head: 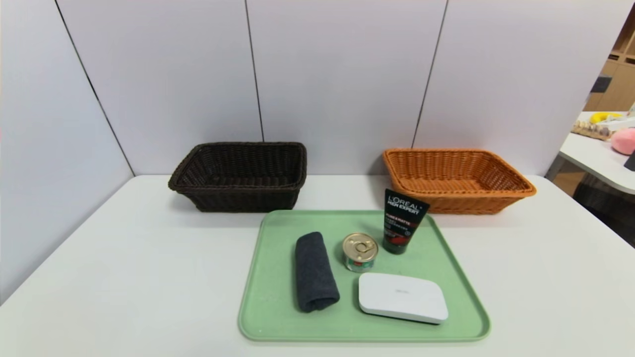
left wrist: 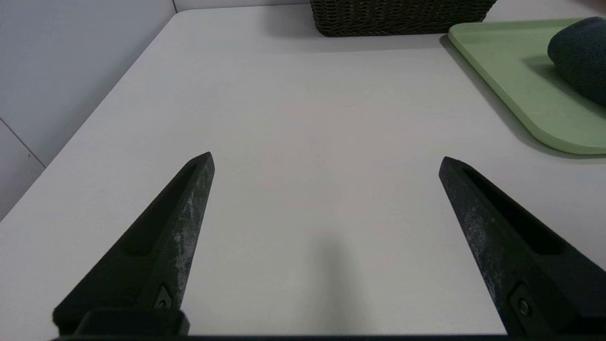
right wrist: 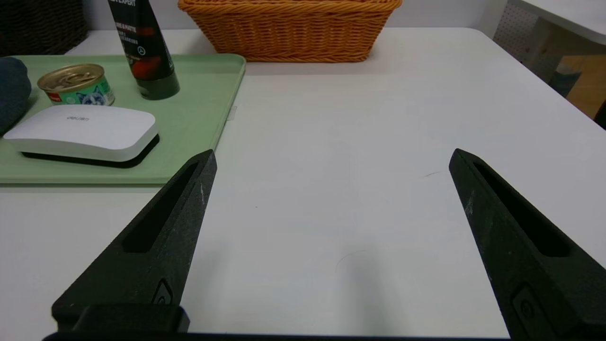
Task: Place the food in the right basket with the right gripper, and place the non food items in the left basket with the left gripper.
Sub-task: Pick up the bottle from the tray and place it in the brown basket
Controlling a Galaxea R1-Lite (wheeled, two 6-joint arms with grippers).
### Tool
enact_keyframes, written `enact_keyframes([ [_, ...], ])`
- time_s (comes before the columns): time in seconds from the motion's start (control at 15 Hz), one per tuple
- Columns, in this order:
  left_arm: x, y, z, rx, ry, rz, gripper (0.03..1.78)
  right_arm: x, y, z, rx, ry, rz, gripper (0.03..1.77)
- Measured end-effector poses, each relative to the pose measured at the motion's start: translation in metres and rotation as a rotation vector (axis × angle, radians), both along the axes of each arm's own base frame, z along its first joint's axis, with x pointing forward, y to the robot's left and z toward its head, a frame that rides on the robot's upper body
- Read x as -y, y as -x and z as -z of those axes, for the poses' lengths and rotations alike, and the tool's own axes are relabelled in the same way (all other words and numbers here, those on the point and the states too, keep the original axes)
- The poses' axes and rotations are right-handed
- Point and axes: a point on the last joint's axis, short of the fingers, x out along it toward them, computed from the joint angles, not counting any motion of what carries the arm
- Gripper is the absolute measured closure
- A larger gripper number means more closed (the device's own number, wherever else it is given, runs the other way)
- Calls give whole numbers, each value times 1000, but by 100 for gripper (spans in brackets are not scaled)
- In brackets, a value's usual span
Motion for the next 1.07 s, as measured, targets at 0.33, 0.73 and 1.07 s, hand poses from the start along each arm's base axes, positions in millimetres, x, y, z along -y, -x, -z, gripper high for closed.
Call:
enact_keyframes([
  [0.33,0,0,0,2,-8,0,12,0,0,0,-5,31,-6,10],
  [0.73,0,16,-33,28,-7,24,12,-2,8,-33,36,90,-69,10],
  [1.07,1,21,-99,30,-8,45,12,-3,6,-132,89,98,-143,10],
])
